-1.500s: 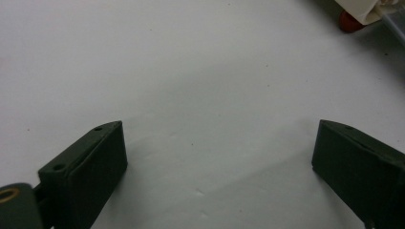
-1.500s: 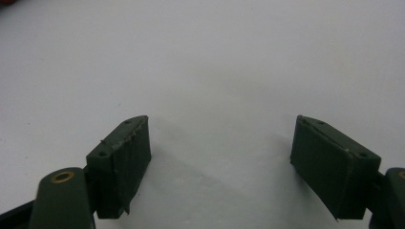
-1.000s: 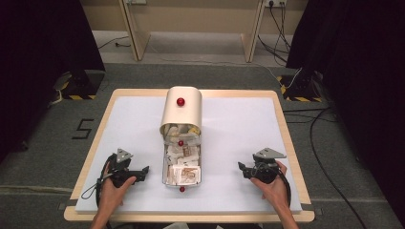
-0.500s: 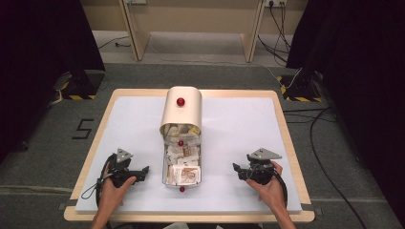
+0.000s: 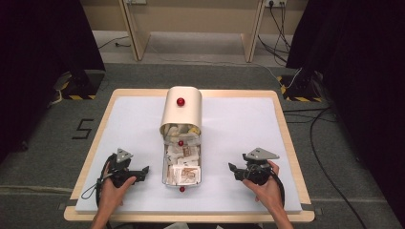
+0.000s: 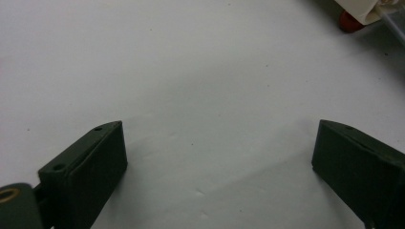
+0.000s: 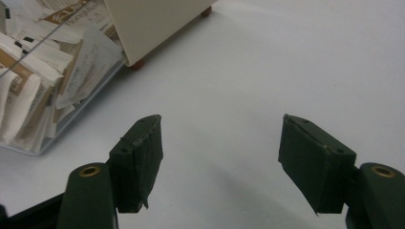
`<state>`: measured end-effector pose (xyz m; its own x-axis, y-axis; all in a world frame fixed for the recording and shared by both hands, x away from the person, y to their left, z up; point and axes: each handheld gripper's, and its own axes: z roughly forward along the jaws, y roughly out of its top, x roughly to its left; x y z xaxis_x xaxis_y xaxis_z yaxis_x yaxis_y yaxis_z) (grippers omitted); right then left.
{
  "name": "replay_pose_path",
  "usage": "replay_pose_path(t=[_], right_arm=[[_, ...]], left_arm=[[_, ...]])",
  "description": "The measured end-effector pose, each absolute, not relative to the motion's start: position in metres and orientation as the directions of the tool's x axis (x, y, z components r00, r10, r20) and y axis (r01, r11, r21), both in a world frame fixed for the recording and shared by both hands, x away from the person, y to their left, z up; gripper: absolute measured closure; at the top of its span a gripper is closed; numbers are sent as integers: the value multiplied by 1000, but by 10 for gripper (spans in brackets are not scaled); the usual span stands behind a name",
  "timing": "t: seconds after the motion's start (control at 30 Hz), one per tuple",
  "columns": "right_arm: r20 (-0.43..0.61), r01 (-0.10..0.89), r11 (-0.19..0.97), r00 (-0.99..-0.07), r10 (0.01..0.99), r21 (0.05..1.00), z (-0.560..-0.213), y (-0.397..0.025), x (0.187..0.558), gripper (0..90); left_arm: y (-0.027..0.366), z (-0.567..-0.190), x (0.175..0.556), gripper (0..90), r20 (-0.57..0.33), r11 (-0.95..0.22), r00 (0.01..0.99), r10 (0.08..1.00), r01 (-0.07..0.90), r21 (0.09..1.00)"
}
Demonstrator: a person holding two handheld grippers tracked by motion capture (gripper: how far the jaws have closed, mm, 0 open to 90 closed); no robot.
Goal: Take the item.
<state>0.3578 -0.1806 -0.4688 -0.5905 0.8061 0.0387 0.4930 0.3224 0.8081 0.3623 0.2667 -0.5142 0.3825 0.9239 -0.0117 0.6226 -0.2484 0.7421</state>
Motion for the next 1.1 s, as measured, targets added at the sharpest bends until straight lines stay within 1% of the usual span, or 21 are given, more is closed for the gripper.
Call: replay_pose_path(t=[0.5, 1.1], right_arm=[[49, 456, 317, -629, 776, 832, -456, -165, 350, 325], [48, 412, 331, -683, 729, 849, -444, -143, 342, 355]], left_arm=[[267, -514, 362, 38, -12, -248, 383, 924, 623, 742], [267, -514, 362, 38, -12, -248, 383, 924, 623, 742]])
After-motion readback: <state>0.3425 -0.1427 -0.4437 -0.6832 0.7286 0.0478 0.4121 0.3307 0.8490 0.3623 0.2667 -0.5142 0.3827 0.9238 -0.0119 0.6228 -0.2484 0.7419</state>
